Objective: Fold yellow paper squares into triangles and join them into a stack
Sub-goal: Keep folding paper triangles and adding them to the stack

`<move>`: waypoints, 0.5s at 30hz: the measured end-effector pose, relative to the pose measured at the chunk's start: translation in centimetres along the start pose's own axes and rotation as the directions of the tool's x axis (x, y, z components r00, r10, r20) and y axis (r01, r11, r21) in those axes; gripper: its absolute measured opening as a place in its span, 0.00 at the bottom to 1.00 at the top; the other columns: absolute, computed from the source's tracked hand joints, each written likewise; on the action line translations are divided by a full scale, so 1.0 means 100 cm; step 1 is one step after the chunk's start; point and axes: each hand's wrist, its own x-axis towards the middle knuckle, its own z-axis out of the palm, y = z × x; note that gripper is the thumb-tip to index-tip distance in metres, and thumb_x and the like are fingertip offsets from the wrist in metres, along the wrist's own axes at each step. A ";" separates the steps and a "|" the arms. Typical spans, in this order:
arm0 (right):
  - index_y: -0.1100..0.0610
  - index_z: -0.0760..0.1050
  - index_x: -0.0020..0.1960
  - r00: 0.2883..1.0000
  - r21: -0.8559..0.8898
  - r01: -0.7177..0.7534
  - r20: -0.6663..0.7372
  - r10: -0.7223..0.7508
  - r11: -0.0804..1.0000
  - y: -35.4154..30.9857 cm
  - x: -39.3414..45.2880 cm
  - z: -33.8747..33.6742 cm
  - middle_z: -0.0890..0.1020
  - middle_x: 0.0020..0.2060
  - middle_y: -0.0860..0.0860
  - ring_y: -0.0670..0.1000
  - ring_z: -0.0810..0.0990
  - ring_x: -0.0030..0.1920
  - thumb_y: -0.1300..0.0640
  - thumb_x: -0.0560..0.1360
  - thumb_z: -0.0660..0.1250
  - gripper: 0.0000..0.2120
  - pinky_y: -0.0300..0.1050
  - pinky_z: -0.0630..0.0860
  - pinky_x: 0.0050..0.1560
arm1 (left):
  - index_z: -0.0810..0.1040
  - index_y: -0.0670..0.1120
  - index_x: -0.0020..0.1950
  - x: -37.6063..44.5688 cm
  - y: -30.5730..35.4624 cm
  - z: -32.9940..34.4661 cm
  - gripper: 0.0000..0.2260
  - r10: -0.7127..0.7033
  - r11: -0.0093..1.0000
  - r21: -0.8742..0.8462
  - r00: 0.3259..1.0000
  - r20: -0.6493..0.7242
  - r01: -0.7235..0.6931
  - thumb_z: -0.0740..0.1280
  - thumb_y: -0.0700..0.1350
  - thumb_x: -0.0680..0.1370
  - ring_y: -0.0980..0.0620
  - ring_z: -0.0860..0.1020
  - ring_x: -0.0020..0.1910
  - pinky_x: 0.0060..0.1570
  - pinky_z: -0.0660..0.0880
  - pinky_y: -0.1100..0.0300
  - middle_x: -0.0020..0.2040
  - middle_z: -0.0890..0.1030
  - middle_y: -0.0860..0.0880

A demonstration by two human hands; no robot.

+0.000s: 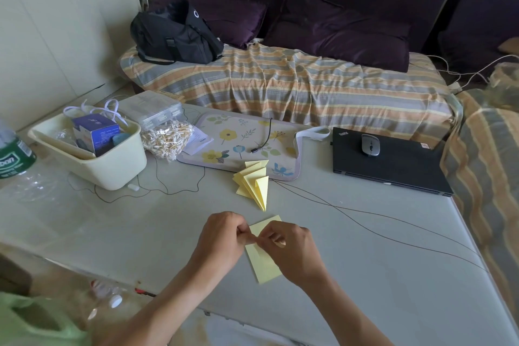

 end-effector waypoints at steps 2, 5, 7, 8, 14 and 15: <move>0.50 0.83 0.42 1.000 0.001 0.018 0.009 -0.018 1.000 -0.001 -0.001 0.002 0.84 0.37 0.45 0.45 0.81 0.41 0.53 0.74 0.72 0.03 0.44 0.78 0.48 | 0.86 0.46 0.43 0.000 0.000 0.000 0.05 0.025 0.999 0.031 1.000 -0.007 -0.025 0.76 0.46 0.76 0.55 0.77 0.37 0.32 0.64 0.69 0.38 0.82 0.53; 0.50 0.83 0.42 1.000 -0.001 0.017 -0.005 -0.017 1.000 -0.001 0.000 0.002 0.84 0.37 0.45 0.46 0.81 0.40 0.54 0.74 0.73 0.03 0.42 0.78 0.46 | 0.85 0.46 0.44 0.001 0.000 0.001 0.05 0.042 0.998 0.050 0.999 -0.001 -0.042 0.75 0.47 0.76 0.53 0.79 0.40 0.36 0.66 0.64 0.41 0.83 0.52; 0.51 0.83 0.42 1.000 0.003 -0.002 -0.002 0.002 1.000 -0.002 -0.001 0.001 0.84 0.37 0.46 0.45 0.81 0.40 0.54 0.74 0.73 0.03 0.38 0.77 0.44 | 0.85 0.46 0.44 0.001 0.000 0.002 0.04 0.041 0.998 0.057 0.999 0.001 -0.041 0.75 0.46 0.76 0.53 0.79 0.41 0.36 0.66 0.64 0.42 0.83 0.52; 0.51 0.84 0.42 1.000 0.006 -0.014 -0.001 0.014 1.000 -0.002 -0.001 0.001 0.84 0.37 0.46 0.45 0.80 0.40 0.54 0.75 0.73 0.03 0.38 0.76 0.43 | 0.85 0.46 0.44 0.001 -0.001 0.002 0.04 0.034 0.998 0.061 0.999 -0.002 -0.034 0.75 0.46 0.76 0.53 0.79 0.41 0.37 0.67 0.64 0.42 0.84 0.52; 0.55 0.83 0.43 0.998 -0.007 -0.057 -0.028 0.057 0.998 -0.001 0.001 -0.008 0.83 0.37 0.48 0.47 0.79 0.36 0.58 0.76 0.71 0.04 0.33 0.71 0.37 | 0.83 0.48 0.43 0.002 -0.008 0.003 0.04 -0.005 0.996 0.087 1.000 -0.020 0.007 0.74 0.46 0.77 0.54 0.80 0.41 0.40 0.73 0.61 0.41 0.83 0.54; 0.55 0.83 0.43 0.998 -0.014 -0.053 -0.020 0.053 0.999 -0.001 0.001 -0.007 0.83 0.37 0.48 0.47 0.79 0.35 0.58 0.76 0.71 0.04 0.33 0.71 0.36 | 0.82 0.50 0.44 0.001 -0.008 0.004 0.04 0.005 0.996 0.093 1.000 -0.011 -0.004 0.74 0.47 0.77 0.55 0.80 0.41 0.42 0.75 0.60 0.41 0.82 0.55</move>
